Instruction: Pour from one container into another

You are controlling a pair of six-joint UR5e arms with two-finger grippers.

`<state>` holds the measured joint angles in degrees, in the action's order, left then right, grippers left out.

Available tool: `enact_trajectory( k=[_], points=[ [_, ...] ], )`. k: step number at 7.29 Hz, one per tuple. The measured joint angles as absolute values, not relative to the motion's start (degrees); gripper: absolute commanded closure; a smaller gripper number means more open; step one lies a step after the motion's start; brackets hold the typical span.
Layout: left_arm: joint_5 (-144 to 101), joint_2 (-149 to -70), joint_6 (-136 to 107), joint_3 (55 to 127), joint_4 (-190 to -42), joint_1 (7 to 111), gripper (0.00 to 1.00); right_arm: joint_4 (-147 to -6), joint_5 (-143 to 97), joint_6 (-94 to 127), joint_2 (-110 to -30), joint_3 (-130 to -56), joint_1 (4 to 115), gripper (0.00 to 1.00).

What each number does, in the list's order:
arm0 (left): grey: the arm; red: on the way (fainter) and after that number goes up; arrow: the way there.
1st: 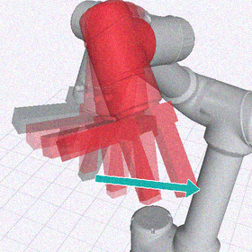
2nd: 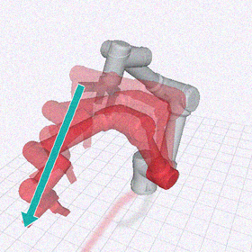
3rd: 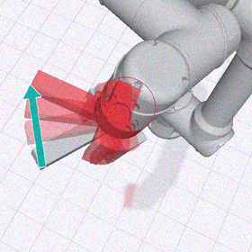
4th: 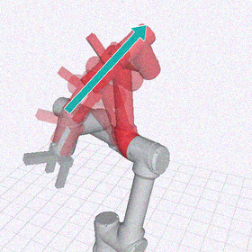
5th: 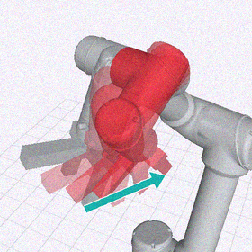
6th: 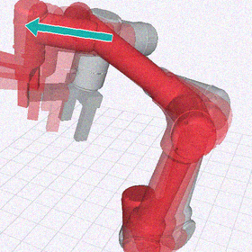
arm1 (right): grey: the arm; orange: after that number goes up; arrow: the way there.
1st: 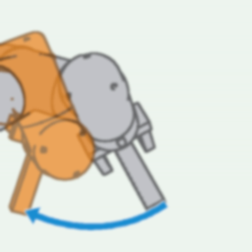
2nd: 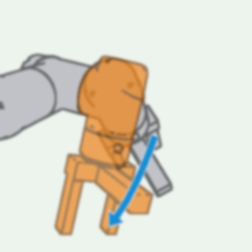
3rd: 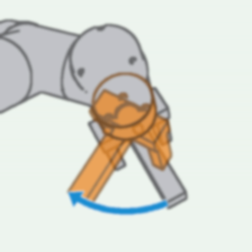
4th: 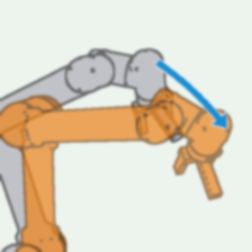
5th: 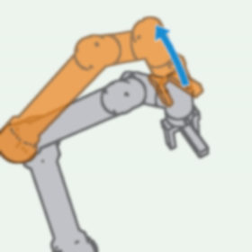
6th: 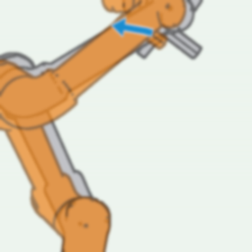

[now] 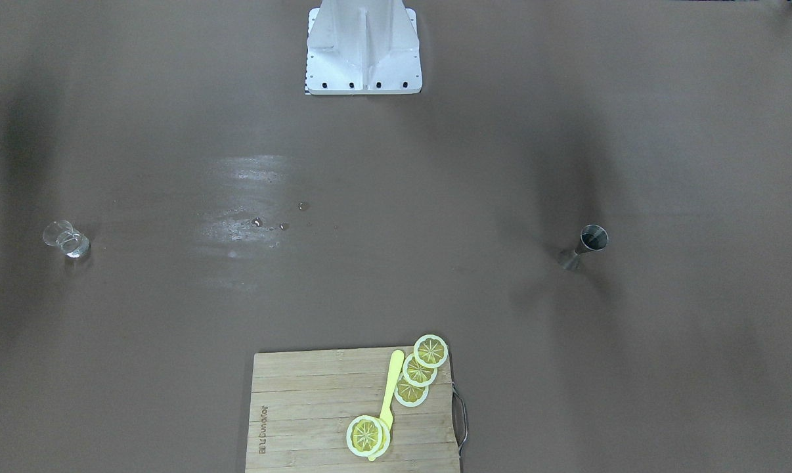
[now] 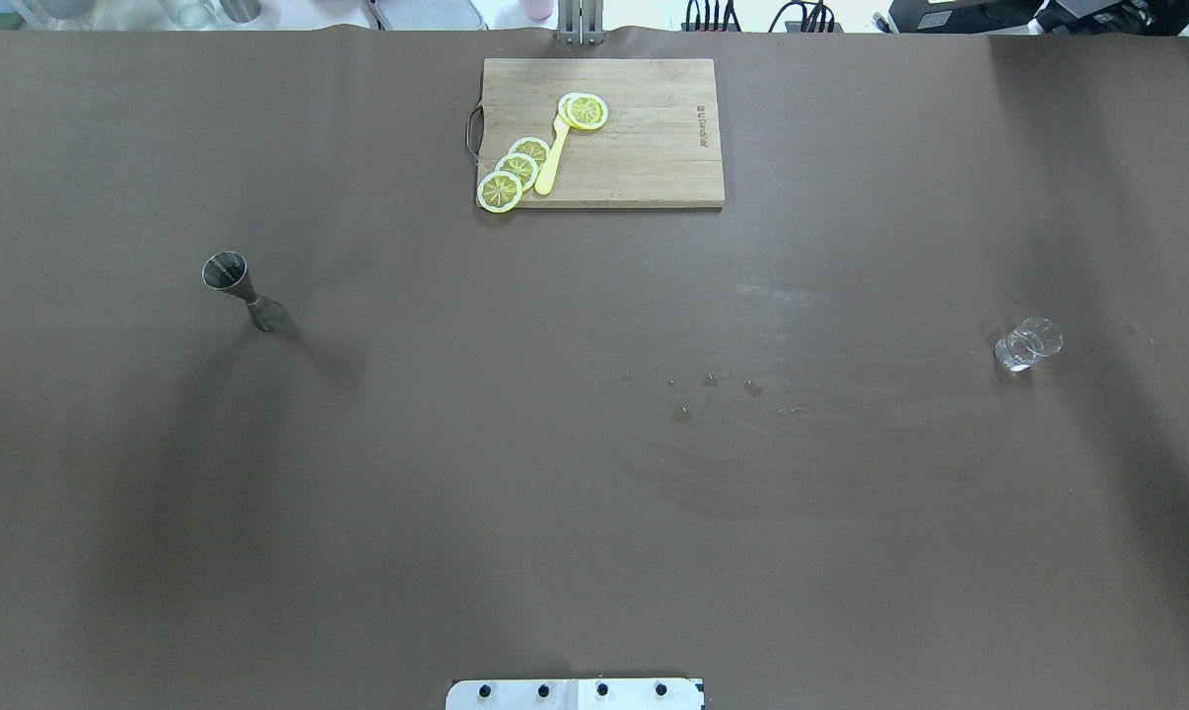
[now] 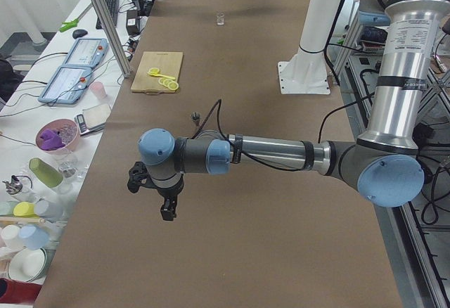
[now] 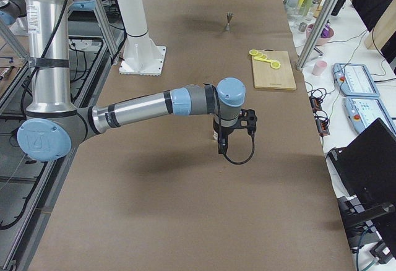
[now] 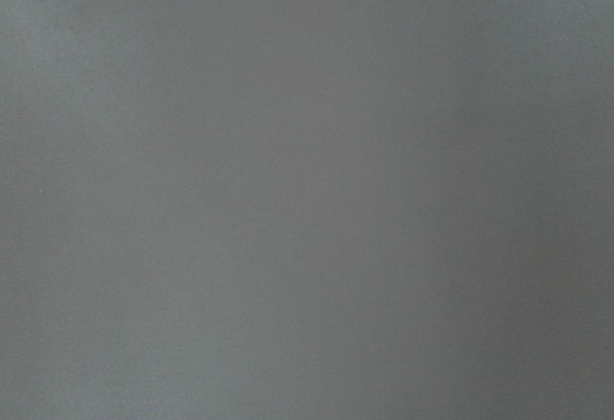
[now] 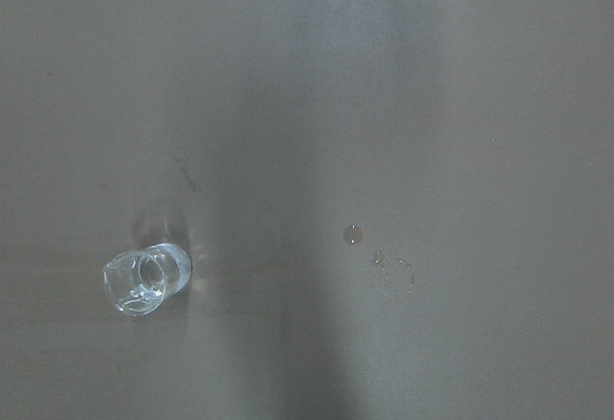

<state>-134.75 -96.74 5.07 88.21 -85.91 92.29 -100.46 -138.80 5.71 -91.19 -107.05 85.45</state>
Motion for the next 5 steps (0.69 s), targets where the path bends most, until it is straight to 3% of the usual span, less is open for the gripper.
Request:
enact_trajectory(
  k=[5],
  points=[
    [-134.8, -96.8, 5.0, 89.3, -86.0, 92.3, 0.02, -100.5, -138.7, 5.7, -91.3, -106.8, 85.5, 0.0]
  ],
)
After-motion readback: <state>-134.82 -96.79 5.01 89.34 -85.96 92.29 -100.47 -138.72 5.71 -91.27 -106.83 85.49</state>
